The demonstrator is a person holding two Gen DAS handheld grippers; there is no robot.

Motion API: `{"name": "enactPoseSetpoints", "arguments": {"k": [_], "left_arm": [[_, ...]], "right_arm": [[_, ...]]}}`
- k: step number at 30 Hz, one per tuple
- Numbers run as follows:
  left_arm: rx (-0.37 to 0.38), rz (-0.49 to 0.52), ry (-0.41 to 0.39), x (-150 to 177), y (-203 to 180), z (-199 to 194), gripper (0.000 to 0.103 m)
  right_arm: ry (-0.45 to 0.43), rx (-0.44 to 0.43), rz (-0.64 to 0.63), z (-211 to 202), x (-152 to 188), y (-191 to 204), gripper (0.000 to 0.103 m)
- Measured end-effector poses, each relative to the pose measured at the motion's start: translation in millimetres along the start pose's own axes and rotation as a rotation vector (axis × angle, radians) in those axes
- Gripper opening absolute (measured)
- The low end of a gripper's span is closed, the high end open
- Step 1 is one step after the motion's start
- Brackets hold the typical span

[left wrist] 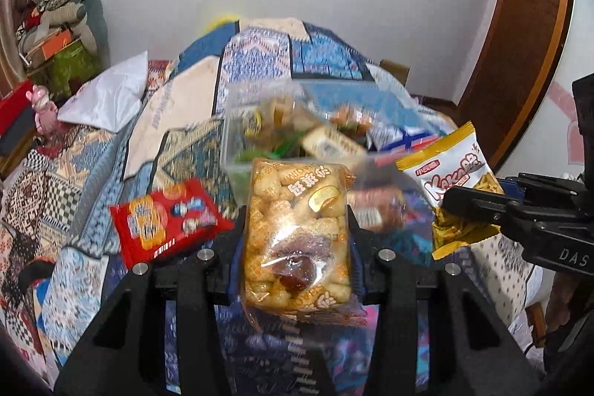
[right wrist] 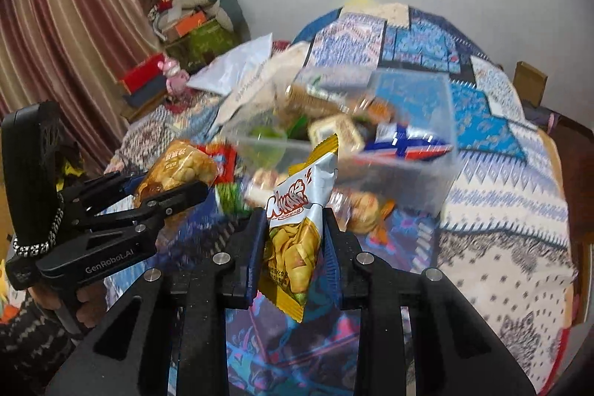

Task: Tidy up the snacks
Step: 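Carry the Kacao bag and puff bag over the clear box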

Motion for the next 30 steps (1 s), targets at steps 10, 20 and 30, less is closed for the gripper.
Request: {"name": "enactPoseSetpoints", "arguments": {"k": [10, 20, 30], "left_arm": [[-0.028, -0.023, -0.032, -44.3, 12.0, 24.4, 0.044], [-0.053, -0.068, 0.035, -58.9, 30.2, 84.1, 0.044], [-0.067, -0.059, 0.037, -67.7, 22.7, 118.5, 0.044]], "right_arm": [[-0.074, 0.031, 0.004, -1.4, -46.5, -18.5, 0.026], [-0.060, 0.017, 0.021, 38.3, -69.4, -37.9, 0.026], [-0.018, 0.020, 0.033, 79.3, -74.3, -50.9, 0.026]]}}
Point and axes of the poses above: each gripper's, at about its wrist camera, not at the fingertips, and z roughly the way its jaws point, y to its left, x to its underside, the point moved 10 cm from there along z, roughly the way its jaws point, and after that the axes turned 13 degrees about -x, right-handed, at the moved point
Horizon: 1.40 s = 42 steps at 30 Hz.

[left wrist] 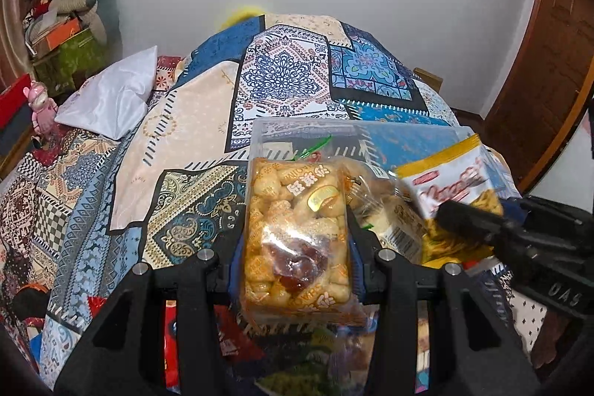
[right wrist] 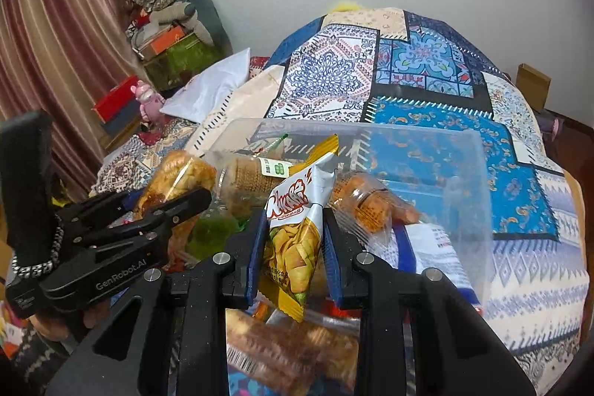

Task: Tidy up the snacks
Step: 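Carry the Kacao bag and puff bag over the clear box, then lower the Kacao bag and puff bag into the clear box, open both tools, then grasp the long wrapped wafer roll with the right tool while the left tool grasps the red chip bag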

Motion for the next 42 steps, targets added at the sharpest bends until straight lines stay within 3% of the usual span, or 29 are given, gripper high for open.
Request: {"name": "enactPoseSetpoints", "arguments": {"k": [6, 9, 11, 19, 28, 35, 42], "left_arm": [[-0.060, 0.052, -0.035, -0.4, -3.4, 4.1, 0.046], [-0.079, 0.069, -0.037, 1.6, -2.2, 4.2, 0.055], [-0.043, 0.061, -0.017, 4.2, -3.4, 2.8, 0.064], [-0.012, 0.047, -0.030, 7.4, 3.2, -25.0, 0.070], [-0.051, 0.008, -0.033, 18.3, 52.7, -57.5, 0.077], [-0.088, -0.052, 0.068, 43.9, 99.4, -36.0, 0.077], [-0.036, -0.075, 0.174, 55.7, 100.1, 8.3, 0.077]], "right_arm": [[0.035, 0.031, -0.013, 11.2, 7.9, -6.2, 0.027], [0.054, 0.054, -0.012, 9.7, 11.8, -9.3, 0.028], [0.058, 0.057, -0.011, 6.8, 12.8, -10.8, 0.038], [0.018, 0.079, -0.036, -20.5, 9.2, -4.0, 0.058], [0.029, 0.042, -0.072, -40.4, 24.9, 19.0, 0.059], [0.076, 0.017, -0.090, -34.4, 47.7, 29.8, 0.060], [0.130, -0.010, -0.082, -12.2, 63.4, 33.1, 0.060]]}}
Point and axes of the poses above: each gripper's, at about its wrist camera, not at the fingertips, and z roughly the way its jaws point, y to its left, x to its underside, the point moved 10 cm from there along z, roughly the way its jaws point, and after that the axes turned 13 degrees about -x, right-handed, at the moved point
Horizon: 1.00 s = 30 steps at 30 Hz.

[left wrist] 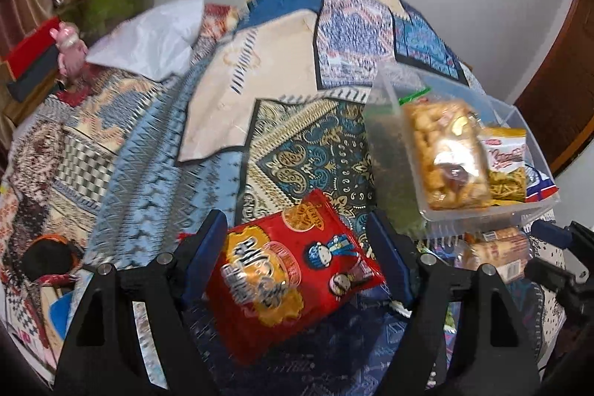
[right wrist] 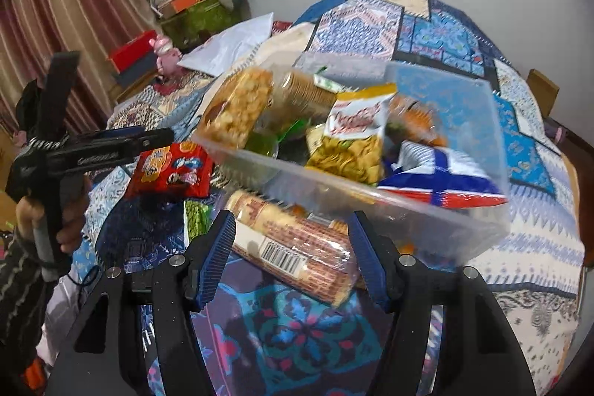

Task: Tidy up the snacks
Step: 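Grasp the long wrapped wafer roll with the right tool while the left tool grasps the red chip bag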

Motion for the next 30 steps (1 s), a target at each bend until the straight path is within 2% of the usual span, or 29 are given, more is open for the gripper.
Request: {"name": "enactPoseSetpoints", "arguments": {"k": [7, 14, 25, 30], "left_arm": [[-0.064, 0.130, 0.052, 10.7, -17.2, 36.3, 0.077], [-0.036, 0.183, 0.052, 32.7, -22.8, 16.3, 0.077], [0.014, 0.205, 0.063, 74.0, -28.0, -24.2, 0.077], [-0.007, 0.234, 0.062, 91.9, -27.8, -31.0, 0.077]], "right_arm": [[0.046, -0.015, -0.011, 21.4, 5.6, 1.4, 0.060], [0.085, -0.070, 0.024, 32.4, 16.8, 1.7, 0.060], [0.126, -0.080, -0.001, 18.5, 47.0, 15.5, 0.060], [0.159, -0.092, 0.015, 16.3, 65.1, 16.1, 0.060]]}}
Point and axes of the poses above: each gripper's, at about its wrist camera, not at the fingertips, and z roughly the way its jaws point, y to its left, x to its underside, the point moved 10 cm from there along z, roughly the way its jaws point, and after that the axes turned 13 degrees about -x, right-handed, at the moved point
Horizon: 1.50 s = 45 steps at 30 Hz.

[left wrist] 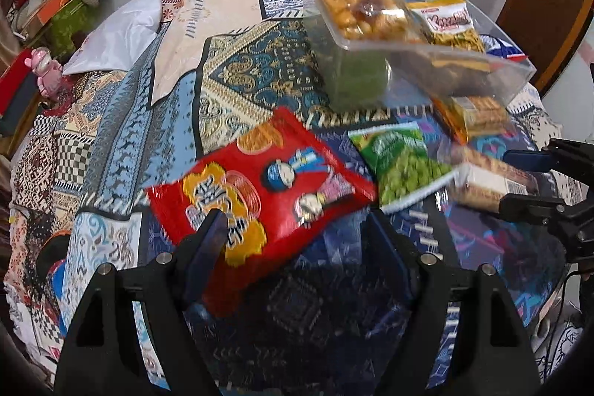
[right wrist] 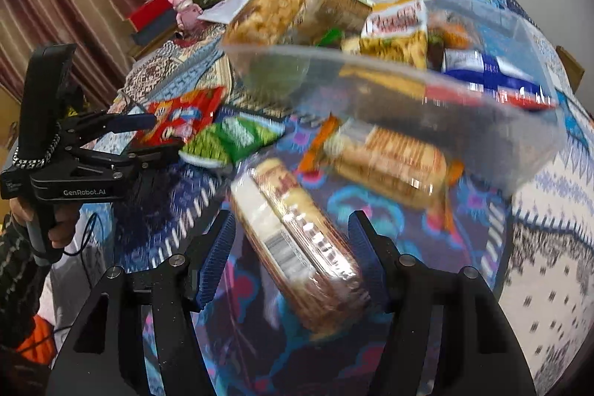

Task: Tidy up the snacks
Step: 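Grasp the long wrapped wafer roll with the right tool while the left tool grasps the red chip bag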

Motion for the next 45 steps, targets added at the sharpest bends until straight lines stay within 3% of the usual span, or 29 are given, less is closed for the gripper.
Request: {"name": "enactPoseSetpoints", "arguments": {"k": [7, 11, 17, 26, 33, 35, 38, 40, 45], "left_arm": [[-0.035, 0.005, -0.052, -9.9, 14.9, -9.7, 0.077], [-0.065, 0.077, -0.096, -29.6, 20.5, 4.5, 0.087], [0.066, 0.014, -0.008, -39.2, 22.4, 31.3, 0.090], [0.097, -0.018, 0.043, -7.2, 19.0, 15.1, 0.090], [0.077, 0.041, 0.064, 22.8, -2.9, 6.2, 0.090], [0.054, 0.051, 0.038, 23.5, -6.7, 5.5, 0.090], [0.048, 0.026, 0.013, 19.1, -7.9, 6.1, 0.083], [0.048, -0.006, 0.003, 17.4, -5.9, 5.5, 0.078], [0.024, -0.045, -0.028, 12.4, -2.2, 4.0, 0.067]], "right_arm": [[0.029, -0.008, -0.015, 3.0, 10.1, 7.9, 0.060], [0.031, -0.023, -0.008, 6.5, 7.0, 9.4, 0.060], [0.029, -0.031, -0.001, 11.2, 5.1, 7.7, 0.060], [0.016, -0.024, 0.005, 11.7, 5.7, 8.1, 0.060], [0.021, -0.023, 0.001, 12.7, 15.1, 19.7, 0.060], [0.027, -0.015, -0.008, 14.1, 16.4, 22.0, 0.061], [0.027, 0.010, -0.022, 16.4, 14.2, 21.6, 0.057], [0.021, 0.039, -0.033, 17.7, 11.4, 19.8, 0.045], [0.001, 0.041, -0.025, 11.7, 11.7, 17.1, 0.044]]}}
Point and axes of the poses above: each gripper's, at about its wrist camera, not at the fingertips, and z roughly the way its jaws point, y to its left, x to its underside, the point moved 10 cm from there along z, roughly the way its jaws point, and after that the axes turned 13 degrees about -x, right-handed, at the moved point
